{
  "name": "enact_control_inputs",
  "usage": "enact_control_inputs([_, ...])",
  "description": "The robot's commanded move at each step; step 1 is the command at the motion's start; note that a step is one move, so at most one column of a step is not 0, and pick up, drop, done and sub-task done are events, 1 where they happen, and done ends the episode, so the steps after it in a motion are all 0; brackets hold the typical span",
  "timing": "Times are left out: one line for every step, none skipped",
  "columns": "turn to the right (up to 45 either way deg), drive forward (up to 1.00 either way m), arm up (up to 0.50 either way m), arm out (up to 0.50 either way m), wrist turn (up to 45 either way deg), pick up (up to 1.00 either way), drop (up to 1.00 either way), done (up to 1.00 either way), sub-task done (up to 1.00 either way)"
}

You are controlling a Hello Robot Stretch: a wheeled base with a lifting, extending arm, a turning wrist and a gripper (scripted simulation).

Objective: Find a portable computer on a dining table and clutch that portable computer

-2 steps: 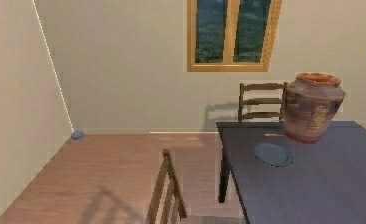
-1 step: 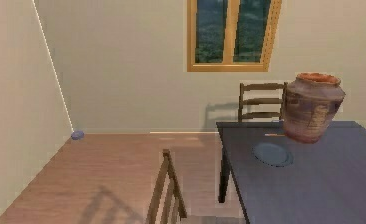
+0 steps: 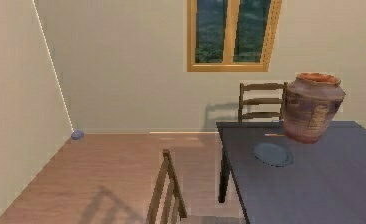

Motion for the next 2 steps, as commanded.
enact_control_inputs([0.0, 0.00, 0.00, 0.00, 0.0, 1.00, 0.00, 0.00, 0.00])
enact_control_inputs([0.0, 0.00, 0.10, 0.00, 0.0, 0.00, 0.00, 0.00, 0.00])
